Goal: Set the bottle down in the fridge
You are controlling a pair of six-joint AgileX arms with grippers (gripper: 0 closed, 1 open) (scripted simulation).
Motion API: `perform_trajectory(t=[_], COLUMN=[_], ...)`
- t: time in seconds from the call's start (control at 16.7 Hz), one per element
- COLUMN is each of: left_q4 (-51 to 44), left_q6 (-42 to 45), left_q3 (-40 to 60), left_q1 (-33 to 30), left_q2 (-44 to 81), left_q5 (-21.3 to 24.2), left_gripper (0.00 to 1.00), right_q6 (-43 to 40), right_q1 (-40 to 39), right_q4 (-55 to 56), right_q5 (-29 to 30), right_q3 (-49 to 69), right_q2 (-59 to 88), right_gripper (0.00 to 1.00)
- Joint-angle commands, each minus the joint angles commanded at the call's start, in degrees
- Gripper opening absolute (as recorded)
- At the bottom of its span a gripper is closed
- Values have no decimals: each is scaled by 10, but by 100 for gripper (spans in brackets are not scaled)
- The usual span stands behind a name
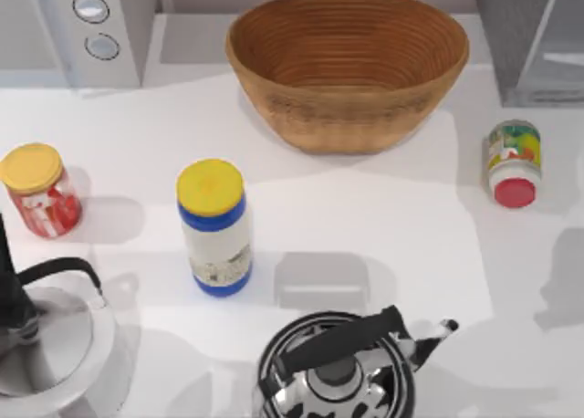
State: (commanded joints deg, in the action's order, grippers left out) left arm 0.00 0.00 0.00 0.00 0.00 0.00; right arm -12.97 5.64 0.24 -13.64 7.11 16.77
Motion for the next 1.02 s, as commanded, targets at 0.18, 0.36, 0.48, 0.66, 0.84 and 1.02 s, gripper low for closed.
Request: perform_trajectory(t=[0.18,0.36,0.48,0.66,0.84,1.02], left_q4=[0,0,0,0,0,0], left_q6=[0,0,0,0,0,0], left_q3=[0,0,0,0,0,0], left_q1=[0,0,0,0,0,0], left_q2=[0,0,0,0,0,0], left_q5=[0,0,0,0,0,0], left_gripper=[100,100,100,100,100,100], right_q6=[77,124,130,130,129,127], right_q1=[-33,-54,-56,-55,-50,-35], right_q4=[-1,-2,-2,-2,13,65], right_q5=[85,131,136,135,133,124], right_q3=[-43,-68,-71,-70,-57,-11], right_q2=[-107,-161,-168,-165,-147,-75], right_gripper=[1,1,1,1,1,1])
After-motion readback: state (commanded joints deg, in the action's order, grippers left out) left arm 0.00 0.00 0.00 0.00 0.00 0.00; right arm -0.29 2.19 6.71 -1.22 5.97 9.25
